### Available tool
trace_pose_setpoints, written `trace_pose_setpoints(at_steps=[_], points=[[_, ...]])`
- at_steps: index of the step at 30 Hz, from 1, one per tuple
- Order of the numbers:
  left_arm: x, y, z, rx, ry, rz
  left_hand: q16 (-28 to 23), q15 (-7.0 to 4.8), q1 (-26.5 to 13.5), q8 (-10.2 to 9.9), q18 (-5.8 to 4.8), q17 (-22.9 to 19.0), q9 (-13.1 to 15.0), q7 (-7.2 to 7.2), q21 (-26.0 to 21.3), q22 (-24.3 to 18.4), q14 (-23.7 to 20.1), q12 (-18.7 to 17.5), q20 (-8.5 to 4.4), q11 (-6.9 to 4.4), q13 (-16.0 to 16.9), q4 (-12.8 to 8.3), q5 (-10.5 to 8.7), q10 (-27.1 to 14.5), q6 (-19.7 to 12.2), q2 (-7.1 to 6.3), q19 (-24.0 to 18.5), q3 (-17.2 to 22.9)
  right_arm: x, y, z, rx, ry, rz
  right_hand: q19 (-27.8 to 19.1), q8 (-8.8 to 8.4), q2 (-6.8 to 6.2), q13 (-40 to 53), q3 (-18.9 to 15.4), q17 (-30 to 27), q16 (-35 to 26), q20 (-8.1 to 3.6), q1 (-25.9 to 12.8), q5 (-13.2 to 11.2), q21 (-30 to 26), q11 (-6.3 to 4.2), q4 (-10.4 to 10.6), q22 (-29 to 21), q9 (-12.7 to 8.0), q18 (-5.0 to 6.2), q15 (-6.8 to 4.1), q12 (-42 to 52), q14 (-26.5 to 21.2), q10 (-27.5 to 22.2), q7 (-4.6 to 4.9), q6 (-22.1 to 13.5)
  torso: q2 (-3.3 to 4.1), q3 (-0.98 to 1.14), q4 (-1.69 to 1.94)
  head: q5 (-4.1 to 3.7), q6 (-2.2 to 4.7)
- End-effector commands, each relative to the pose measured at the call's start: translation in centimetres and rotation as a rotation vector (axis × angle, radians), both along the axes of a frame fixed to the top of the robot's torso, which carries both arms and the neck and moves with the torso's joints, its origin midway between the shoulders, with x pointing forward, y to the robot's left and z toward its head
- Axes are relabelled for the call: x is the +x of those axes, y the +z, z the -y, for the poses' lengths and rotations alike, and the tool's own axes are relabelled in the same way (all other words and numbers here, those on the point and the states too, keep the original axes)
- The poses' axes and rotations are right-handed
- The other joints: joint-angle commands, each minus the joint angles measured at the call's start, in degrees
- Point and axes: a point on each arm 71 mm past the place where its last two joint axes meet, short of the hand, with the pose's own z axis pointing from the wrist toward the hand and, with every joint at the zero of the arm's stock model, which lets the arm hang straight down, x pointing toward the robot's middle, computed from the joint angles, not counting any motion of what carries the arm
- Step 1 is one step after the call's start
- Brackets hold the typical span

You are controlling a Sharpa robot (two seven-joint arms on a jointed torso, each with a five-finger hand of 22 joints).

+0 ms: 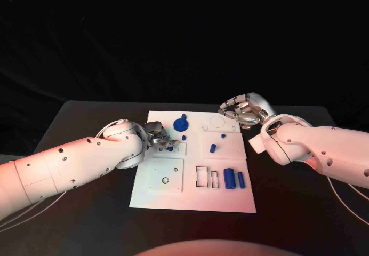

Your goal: Assemble the parts on the task board

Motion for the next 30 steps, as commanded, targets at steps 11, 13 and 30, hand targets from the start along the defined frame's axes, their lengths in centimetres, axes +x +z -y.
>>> trace_pose_setpoints(at_steps=[11, 13, 30], points=[[-0.6, -0.44, 0.32, -0.005, -0.019, -0.054, 0.37, -0.55, 0.56, -0.05, -0.9, 14.83, 0.06, -0.17, 0.31, 0.17, 6.0, 0.41, -0.38, -0.04, 0.22, -0.01, 0.71, 0.32, -0.01, 1.81, 0.2, 1.47, -0.02, -0.04, -0.11, -0.003, 0.015, 0.002, -0.52, 0.27, 0.03, 0.01, 0.04, 2.85, -0.17, -0.01, -0.39, 0.39, -0.33, 0.05, 0.47, -0.03, 0.12, 0.98, -0.14, -0.29, 3.17, -0.44, -0.2, -0.13, 0.02, -0.06, 0.03, -0.14, -0.06], [-0.6, -0.37, 0.3, -0.006, -0.018, -0.052, 0.37, -0.55, 0.56, -0.05, -0.9, 14.83, 0.06, -0.17, 0.31, 0.17, 6.0, 0.41, -0.38, -0.04, 0.22, -0.01, 0.71, 0.32, -0.01, 1.81, 0.2, 1.47, -0.01, -0.04, -0.12, -0.003, 0.015, 0.002, -0.52, 0.27, 0.03, 0.01, 0.04, 2.85, -0.17, -0.01, -0.39, 0.39, -0.33, 0.05, 0.47, -0.03, 0.12, 0.98, -0.14, -0.29, 3.17, -0.44, -0.2, -0.13, -0.01, -0.05, 0.06, -0.14, -0.08], [-0.41, -0.04, -0.07, -0.009, -0.008, -0.044, 0.34, -0.55, 0.81, -0.07, -0.9, 14.73, 0.07, -0.17, 0.28, 0.13, 5.97, 0.34, -0.39, -0.04, 0.13, -0.07, 0.71, 0.28, -0.07, 1.67, 0.19, 1.73, 0.01, -0.08, -0.13, -0.003, 0.015, 0.001, -0.52, 0.27, 0.03, 0.01, 0.04, 2.85, -0.17, -0.01, -0.39, 0.39, -0.33, 0.05, 0.47, -0.03, 0.12, 0.98, -0.14, -0.29, 3.17, -0.44, -0.2, -0.13, -0.01, -0.03, 0.0, 0.03, 0.07]])
